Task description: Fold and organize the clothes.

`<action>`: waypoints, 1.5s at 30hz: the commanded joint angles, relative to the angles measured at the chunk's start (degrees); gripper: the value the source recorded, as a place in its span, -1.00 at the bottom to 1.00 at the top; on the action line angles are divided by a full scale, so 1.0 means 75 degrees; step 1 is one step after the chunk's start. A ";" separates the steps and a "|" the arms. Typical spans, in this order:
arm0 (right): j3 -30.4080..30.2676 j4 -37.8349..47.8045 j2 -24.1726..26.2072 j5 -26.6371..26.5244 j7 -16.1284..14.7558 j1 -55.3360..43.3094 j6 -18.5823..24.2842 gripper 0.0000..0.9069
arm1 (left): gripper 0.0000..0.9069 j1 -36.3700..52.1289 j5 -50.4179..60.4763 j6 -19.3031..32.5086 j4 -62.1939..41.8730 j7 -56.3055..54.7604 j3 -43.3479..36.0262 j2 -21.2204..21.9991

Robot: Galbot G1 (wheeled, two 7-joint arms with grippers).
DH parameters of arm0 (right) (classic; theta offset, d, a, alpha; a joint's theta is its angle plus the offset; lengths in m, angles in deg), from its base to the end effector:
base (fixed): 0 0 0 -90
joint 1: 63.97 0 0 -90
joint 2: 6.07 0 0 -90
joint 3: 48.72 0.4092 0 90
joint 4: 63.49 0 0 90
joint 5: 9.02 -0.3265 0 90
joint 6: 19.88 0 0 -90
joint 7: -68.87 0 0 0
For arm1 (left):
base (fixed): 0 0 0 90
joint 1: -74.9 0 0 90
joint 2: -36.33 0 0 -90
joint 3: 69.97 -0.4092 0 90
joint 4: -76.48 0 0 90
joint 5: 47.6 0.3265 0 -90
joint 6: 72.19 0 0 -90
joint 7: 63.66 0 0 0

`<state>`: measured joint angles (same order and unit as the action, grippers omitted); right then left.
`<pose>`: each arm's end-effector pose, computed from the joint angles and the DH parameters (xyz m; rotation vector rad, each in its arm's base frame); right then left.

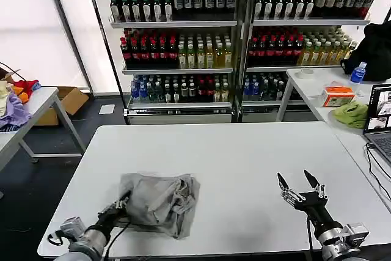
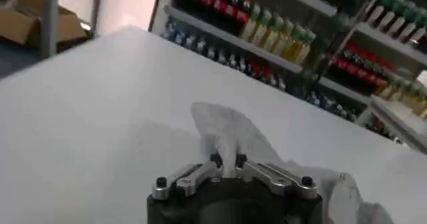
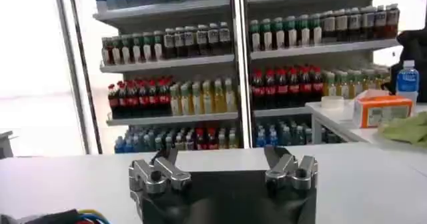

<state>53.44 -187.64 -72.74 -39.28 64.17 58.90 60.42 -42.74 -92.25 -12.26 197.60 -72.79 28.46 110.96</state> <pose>0.1215 -0.1417 -0.2987 0.2301 -3.0142 -0.1108 0.1424 0.1032 -0.3240 -0.0043 -2.6095 0.5605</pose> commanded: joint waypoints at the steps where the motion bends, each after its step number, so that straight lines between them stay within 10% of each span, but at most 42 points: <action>1: -0.0122 0.0049 0.0020 -0.0013 0.0006 -0.0079 0.0012 1.00 | -0.98 -0.0239 -0.0917 -0.0391 -0.0237 0.1011 0.3611 -0.1270; 8: -0.0217 0.0038 0.0055 -0.0031 0.0009 -0.0181 0.0015 1.00 | -0.98 -0.0081 -0.0319 -0.0410 -0.1325 0.1973 0.4447 -0.2924; 13: -0.0072 0.0101 0.0137 -0.0116 -0.0035 -0.0094 0.0126 1.00 | -0.98 -0.0321 -0.0346 -0.0402 -0.0536 0.1757 0.3582 -0.2940; 20: -0.0047 0.0231 0.0052 -0.0103 -0.0036 -0.0114 0.0140 1.00 | -0.98 -0.0041 -0.0661 -0.0399 0.1466 0.0010 -0.1037 -0.1685; 29: -0.0024 0.0144 0.0036 -0.0027 -0.0006 -0.0091 -0.0038 1.00 | -0.98 0.2081 -0.1192 -0.0372 -0.0126 -0.0953 -0.4555 -0.1013; 30: -0.0107 0.0137 0.0025 0.0036 -0.0005 -0.0098 -0.0073 1.00 | -0.78 0.2251 -0.1164 -0.0320 -0.0477 -0.0983 -0.4722 -0.0929; 32: -0.0246 0.0133 0.0002 0.0213 0.0039 -0.0121 -0.0180 1.00 | 1.00 0.2502 -0.1182 -0.0290 -0.0918 -0.0976 -0.4875 -0.0715; 38: -0.1307 0.0112 0.0176 0.0080 0.0641 -0.0598 -0.1191 1.00 | 1.00 0.2982 -0.1858 -0.0250 -0.1354 -0.1313 -0.4578 -0.0149; 45: -0.4120 0.0463 0.0274 -0.0990 0.1806 -0.2422 -0.2455 1.00 | 1.00 0.2420 -0.2900 -0.0392 0.0285 -0.0846 -0.3271 -0.0916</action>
<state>43.07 -185.81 -71.40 -40.51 69.10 53.04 52.54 -26.44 -105.21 -14.72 193.68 -78.74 2.79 105.37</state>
